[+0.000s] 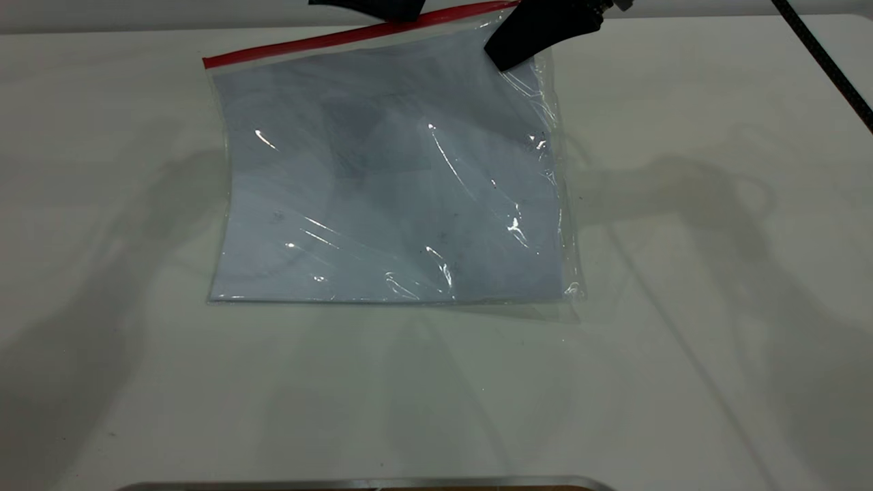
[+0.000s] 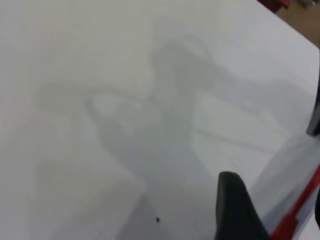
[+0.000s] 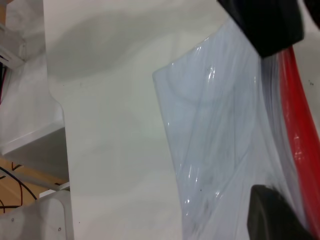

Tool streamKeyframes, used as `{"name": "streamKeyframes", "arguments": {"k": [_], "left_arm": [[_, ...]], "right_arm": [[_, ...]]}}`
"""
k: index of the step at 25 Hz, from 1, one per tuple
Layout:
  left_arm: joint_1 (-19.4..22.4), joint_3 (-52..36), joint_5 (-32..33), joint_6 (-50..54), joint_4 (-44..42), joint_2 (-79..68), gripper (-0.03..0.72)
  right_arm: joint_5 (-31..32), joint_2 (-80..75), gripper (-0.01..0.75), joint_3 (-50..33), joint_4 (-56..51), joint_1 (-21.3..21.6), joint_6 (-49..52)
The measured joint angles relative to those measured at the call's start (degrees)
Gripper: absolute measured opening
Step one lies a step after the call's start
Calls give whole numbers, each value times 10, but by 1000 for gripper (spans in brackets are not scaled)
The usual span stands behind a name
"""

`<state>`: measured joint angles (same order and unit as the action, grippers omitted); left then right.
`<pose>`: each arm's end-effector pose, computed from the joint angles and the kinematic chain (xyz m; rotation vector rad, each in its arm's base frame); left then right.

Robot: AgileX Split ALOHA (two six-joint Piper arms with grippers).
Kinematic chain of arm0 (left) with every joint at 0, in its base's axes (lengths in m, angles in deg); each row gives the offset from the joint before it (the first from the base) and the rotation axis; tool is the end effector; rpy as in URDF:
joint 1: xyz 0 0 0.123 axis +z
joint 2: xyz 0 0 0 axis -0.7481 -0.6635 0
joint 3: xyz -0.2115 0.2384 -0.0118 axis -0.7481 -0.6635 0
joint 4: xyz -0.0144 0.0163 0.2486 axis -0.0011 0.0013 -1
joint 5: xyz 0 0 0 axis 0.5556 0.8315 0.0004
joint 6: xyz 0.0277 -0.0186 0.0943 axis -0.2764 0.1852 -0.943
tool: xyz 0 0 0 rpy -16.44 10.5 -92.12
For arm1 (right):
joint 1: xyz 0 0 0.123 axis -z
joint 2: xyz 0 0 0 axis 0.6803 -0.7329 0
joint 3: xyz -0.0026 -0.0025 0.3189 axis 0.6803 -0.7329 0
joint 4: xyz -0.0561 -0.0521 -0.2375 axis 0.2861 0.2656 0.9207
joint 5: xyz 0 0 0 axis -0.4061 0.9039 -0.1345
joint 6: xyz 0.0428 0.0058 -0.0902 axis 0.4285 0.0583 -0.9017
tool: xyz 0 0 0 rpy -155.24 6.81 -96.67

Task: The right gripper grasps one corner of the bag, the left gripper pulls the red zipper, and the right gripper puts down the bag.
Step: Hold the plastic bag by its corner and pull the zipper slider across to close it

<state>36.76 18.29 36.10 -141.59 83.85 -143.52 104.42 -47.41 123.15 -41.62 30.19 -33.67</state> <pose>0.4684 -0.1754 0.1397 1.0686 2.1290 -1.0152 0.4335 0.1743 0.1449 -1.3339 2.1010 0.9803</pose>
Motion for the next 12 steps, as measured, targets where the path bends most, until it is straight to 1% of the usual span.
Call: {"name": "streamKeyframes", "arguments": {"k": [8, 10, 12], "left_arm": [[0, 0, 14, 4, -10, -6, 441], [0, 1, 14, 4, -10, -13, 421], [0, 1, 14, 4, -10, -17, 383]], "right_arm": [[0, 0, 35, 0, 0, 0, -1], [0, 0, 35, 0, 0, 0, -3], [0, 0, 35, 0, 2, 0, -4]]}}
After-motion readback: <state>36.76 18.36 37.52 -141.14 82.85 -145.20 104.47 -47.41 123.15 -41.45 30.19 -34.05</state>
